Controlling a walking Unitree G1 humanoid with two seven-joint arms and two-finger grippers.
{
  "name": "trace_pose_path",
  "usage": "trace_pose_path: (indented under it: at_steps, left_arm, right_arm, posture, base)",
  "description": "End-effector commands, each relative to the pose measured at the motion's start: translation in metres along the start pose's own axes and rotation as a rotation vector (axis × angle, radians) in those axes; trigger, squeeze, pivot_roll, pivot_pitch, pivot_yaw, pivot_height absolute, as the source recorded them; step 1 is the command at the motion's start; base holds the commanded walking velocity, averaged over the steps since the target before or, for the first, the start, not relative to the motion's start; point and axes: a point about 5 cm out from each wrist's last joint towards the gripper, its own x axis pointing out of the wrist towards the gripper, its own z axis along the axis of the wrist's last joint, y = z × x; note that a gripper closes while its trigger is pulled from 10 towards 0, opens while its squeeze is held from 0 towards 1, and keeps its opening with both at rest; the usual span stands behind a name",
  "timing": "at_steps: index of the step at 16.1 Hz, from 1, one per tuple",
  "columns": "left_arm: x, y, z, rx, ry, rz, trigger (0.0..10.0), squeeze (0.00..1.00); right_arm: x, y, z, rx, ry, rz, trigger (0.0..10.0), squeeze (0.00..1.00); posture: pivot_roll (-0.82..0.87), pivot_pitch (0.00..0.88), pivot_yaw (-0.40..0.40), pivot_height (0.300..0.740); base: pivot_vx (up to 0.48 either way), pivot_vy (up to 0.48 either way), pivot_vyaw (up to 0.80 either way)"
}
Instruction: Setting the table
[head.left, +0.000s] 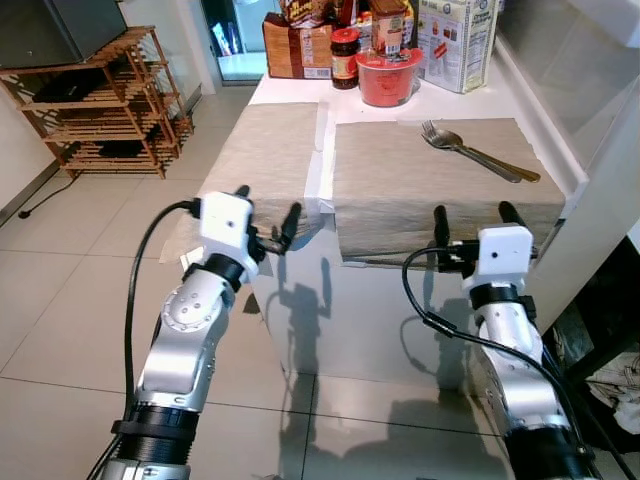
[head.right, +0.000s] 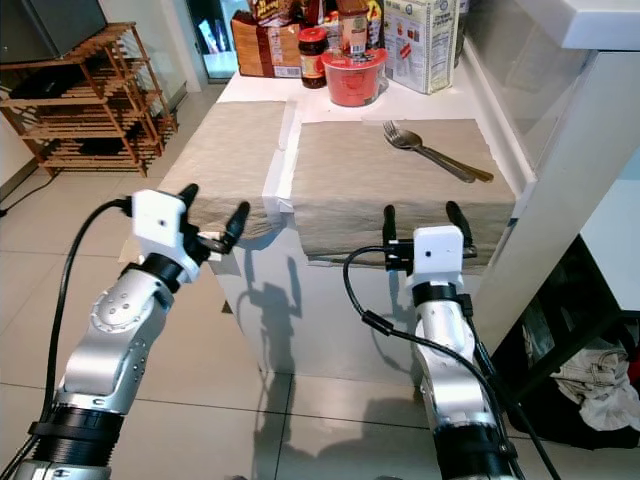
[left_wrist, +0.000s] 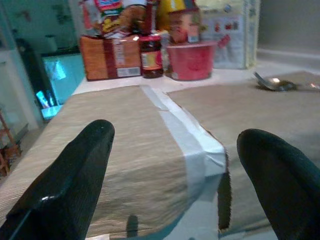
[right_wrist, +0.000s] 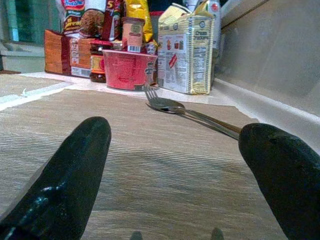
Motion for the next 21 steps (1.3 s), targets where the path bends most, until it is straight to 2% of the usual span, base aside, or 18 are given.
trace_pose_path:
  at_steps: [1, 3, 4, 5, 6, 8, 9, 11, 16, 21]
  left_arm:
    - [0.0, 0.007, 0.005, -0.024, -0.017, 0.035, 10.0, 0.0]
    - [-0.006, 0.018, 0.0, -0.074, 0.009, 0.07, 10.0, 0.0]
    - [-0.015, 0.028, -0.005, -0.096, 0.026, 0.102, 10.0, 0.0]
    - [-0.032, 0.034, -0.017, -0.091, 0.078, 0.128, 10.0, 0.0]
    - [-0.045, 0.033, -0.026, -0.09, 0.118, 0.13, 10.0, 0.0]
    - [-0.056, 0.025, -0.031, -0.092, 0.146, 0.114, 10.0, 0.0]
    - [-0.056, 0.016, -0.028, -0.1, 0.137, 0.086, 10.0, 0.0]
    - [-0.05, 0.008, -0.017, -0.096, 0.083, 0.057, 10.0, 0.0]
    - [-0.038, -0.001, -0.001, -0.052, 0.017, -0.003, 10.0, 0.0]
    - [-0.03, -0.006, 0.003, -0.041, 0.009, -0.032, 10.0, 0.0]
  right_arm:
    - [-0.001, -0.004, 0.002, 0.028, -0.009, -0.029, 10.0, 0.0]
    - [-0.01, -0.012, -0.003, 0.025, 0.017, -0.052, 10.0, 0.0]
    - [-0.018, -0.017, -0.007, 0.02, 0.038, -0.059, 10.0, 0.0]
    - [-0.031, -0.02, -0.011, 0.007, 0.064, -0.055, 10.0, 0.0]
    - [-0.04, -0.022, -0.013, 0.002, 0.079, -0.052, 10.0, 0.0]
    - [-0.047, -0.024, -0.011, -0.001, 0.081, -0.056, 10.0, 0.0]
    - [-0.049, -0.027, -0.009, -0.011, 0.072, -0.066, 10.0, 0.0]
    - [-0.048, -0.028, -0.004, -0.019, 0.051, -0.078, 10.0, 0.0]
    - [-0.041, -0.025, 0.003, -0.021, 0.026, -0.07, 10.0, 0.0]
    - [-0.035, -0.021, 0.004, -0.019, 0.022, -0.059, 10.0, 0.0]
  posture:
    - [-0.15, 0.0, 0.111, 0.74]
    - [-0.16, 0.0, 0.115, 0.74]
    - [-0.16, 0.0, 0.116, 0.74]
    - [-0.17, 0.0, 0.117, 0.74]
    - [-0.17, 0.0, 0.121, 0.74]
    - [-0.17, 0.0, 0.122, 0.74]
    - [-0.17, 0.0, 0.124, 0.74]
    - [-0.17, 0.0, 0.123, 0.74]
    - [-0.18, 0.0, 0.12, 0.74]
    - [-0.17, 0.0, 0.12, 0.74]
  base:
    - [0.0, 0.0, 0.0]
    - [0.0, 0.0, 0.0]
    - [0.0, 0.0, 0.0]
    - [0.0, 0.0, 0.0]
    - [0.0, 0.0, 0.0]
    - [0.0, 0.0, 0.0]
    - [0.0, 0.0, 0.0]
    - [0.0, 0.0, 0.0]
    - [0.304, 0.0, 0.0]
    - [0.448, 0.0, 0.0]
